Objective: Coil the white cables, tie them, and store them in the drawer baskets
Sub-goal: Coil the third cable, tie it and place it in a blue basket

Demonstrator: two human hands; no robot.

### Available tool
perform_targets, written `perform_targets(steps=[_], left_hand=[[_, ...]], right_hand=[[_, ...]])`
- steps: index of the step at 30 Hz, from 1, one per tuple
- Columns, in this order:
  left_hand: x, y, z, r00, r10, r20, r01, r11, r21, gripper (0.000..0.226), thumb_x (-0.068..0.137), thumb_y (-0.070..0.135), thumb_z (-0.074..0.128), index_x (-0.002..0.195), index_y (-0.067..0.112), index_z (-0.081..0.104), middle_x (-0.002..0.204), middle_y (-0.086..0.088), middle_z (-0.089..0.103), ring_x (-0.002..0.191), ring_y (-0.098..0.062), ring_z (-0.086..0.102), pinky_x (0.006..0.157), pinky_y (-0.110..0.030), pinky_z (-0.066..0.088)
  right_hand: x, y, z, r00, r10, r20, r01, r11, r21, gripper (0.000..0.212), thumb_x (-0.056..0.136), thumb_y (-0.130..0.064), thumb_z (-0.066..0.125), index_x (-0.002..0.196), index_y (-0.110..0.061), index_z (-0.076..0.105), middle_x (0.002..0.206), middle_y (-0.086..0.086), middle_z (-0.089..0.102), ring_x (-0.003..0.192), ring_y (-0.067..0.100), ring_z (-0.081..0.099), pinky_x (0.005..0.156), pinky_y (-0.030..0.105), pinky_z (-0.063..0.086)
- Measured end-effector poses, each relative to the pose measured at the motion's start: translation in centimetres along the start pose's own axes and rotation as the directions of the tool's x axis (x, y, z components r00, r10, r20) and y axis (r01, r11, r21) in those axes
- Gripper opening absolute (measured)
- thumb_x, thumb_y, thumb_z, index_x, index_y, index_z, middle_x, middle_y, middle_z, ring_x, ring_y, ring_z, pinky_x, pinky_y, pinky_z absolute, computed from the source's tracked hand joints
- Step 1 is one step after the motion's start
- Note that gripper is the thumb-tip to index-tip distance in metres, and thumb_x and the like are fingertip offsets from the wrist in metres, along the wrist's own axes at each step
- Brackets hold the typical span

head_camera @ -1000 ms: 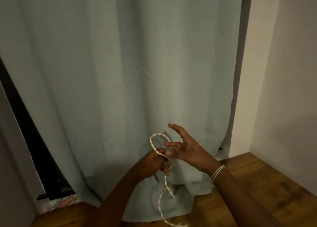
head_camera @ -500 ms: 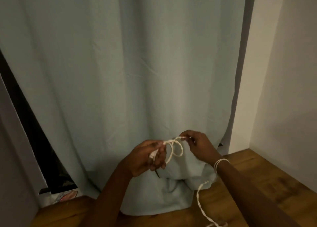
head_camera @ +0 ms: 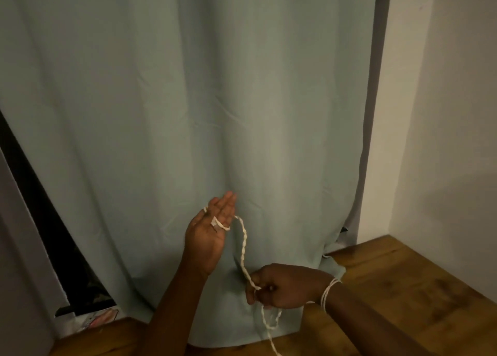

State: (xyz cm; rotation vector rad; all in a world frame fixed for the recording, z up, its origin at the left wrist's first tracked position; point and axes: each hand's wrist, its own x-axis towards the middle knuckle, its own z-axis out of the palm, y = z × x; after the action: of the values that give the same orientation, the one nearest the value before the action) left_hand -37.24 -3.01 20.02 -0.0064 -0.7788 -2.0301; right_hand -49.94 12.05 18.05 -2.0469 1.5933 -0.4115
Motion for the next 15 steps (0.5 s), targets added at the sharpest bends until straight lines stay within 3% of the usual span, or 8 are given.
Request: perform_targets(steps=[4,7,8,9,11,12,13,15], left_hand=[[0.6,2.2,0.0,0.995,0.098,-0.003,-0.098,0.995,-0.024,0.019,0.09,0.005,0.046,0.107,0.005,0.054,0.126,-0.022,0.062,0.107,-0.034,0.068,0.092,-0.046,0.052],[0.7,1.7,-0.6,0.971,0.24,-0.018,-0.227,0.936,0.27,0.026,0.099,-0.002,0.033,0.099,0.009,0.056,0.129,-0.021,0.058,0.117,-0.026,0.062,0.099,-0.035,0.046],[0.5,1.3,-1.3,0.937,0.348,0.023,-0.302,0.778,0.551,0.027,0.1,-0.004,0.035,0.107,0.007,0.059,0.131,-0.02,0.057,0.12,-0.021,0.058,0.104,-0.028,0.044],[0.4,0.5,-2.8,0.909,0.396,0.129,-0.331,0.5,0.8,0.027,0.101,0.0,0.039,0.118,0.004,0.058,0.133,-0.016,0.056,0.122,-0.018,0.055,0.107,-0.023,0.04],[0.0,-1.0,-5.9,0.945,0.166,0.28,-0.276,-0.05,0.96,0.039,0.103,0.026,0.04,0.131,0.002,0.052,0.134,-0.01,0.055,0.125,-0.019,0.052,0.111,-0.029,0.037],[-0.5,-1.4,-6.9,0.966,0.053,0.254,-0.24,-0.182,0.953,0.051,0.102,0.041,0.035,0.129,0.001,0.052,0.128,-0.011,0.057,0.121,-0.024,0.054,0.109,-0.035,0.039],[-1.1,-1.8,-7.7,0.97,-0.002,0.243,-0.238,-0.213,0.948,0.062,0.099,0.052,0.031,0.12,-0.002,0.055,0.117,-0.014,0.063,0.113,-0.029,0.06,0.105,-0.037,0.042],[-2.4,-2.2,-6.6,0.978,-0.166,0.125,-0.135,-0.05,0.99,0.062,0.097,0.054,0.035,0.095,-0.004,0.058,0.083,-0.012,0.07,0.085,-0.027,0.068,0.089,-0.033,0.047]], right_hand=[[0.3,0.9,2.3,0.992,0.054,-0.116,-0.017,0.954,0.3,0.023,0.092,-0.012,0.044,0.097,-0.016,0.067,0.065,-0.002,0.05,0.057,0.005,0.051,0.066,0.028,0.049],[0.4,2.0,3.3,0.973,0.091,-0.213,-0.03,0.961,0.273,0.022,0.088,-0.011,0.051,0.096,-0.021,0.069,0.062,-0.011,0.053,0.054,0.0,0.049,0.061,0.021,0.043],[0.2,2.0,3.0,0.969,0.079,-0.235,-0.028,0.977,0.211,0.021,0.085,-0.01,0.055,0.096,-0.021,0.069,0.062,-0.013,0.055,0.055,-0.002,0.052,0.062,0.017,0.042],[0.0,1.9,2.5,0.967,0.066,-0.245,-0.03,0.988,0.15,0.02,0.083,-0.009,0.059,0.096,-0.019,0.07,0.064,-0.014,0.058,0.058,-0.003,0.054,0.062,0.014,0.041],[-0.4,1.7,0.8,0.957,0.007,-0.289,-0.002,1.0,0.018,0.012,0.08,-0.013,0.061,0.089,-0.014,0.068,0.069,-0.009,0.063,0.062,0.001,0.059,0.061,0.019,0.046],[-0.5,1.8,-0.4,0.938,-0.037,-0.344,0.013,0.997,-0.072,0.009,0.08,-0.014,0.06,0.084,-0.013,0.067,0.071,-0.004,0.066,0.064,0.007,0.062,0.061,0.024,0.049],[-0.5,2.0,-1.7,0.9,-0.073,-0.43,0.004,0.987,-0.158,0.008,0.08,-0.015,0.059,0.081,-0.013,0.067,0.073,0.0,0.068,0.066,0.012,0.064,0.063,0.028,0.05],[-0.2,2.6,-4.6,0.792,-0.111,-0.6,-0.077,0.957,-0.279,0.008,0.084,-0.017,0.062,0.084,-0.018,0.069,0.08,0.001,0.068,0.074,0.017,0.065,0.067,0.03,0.05]])
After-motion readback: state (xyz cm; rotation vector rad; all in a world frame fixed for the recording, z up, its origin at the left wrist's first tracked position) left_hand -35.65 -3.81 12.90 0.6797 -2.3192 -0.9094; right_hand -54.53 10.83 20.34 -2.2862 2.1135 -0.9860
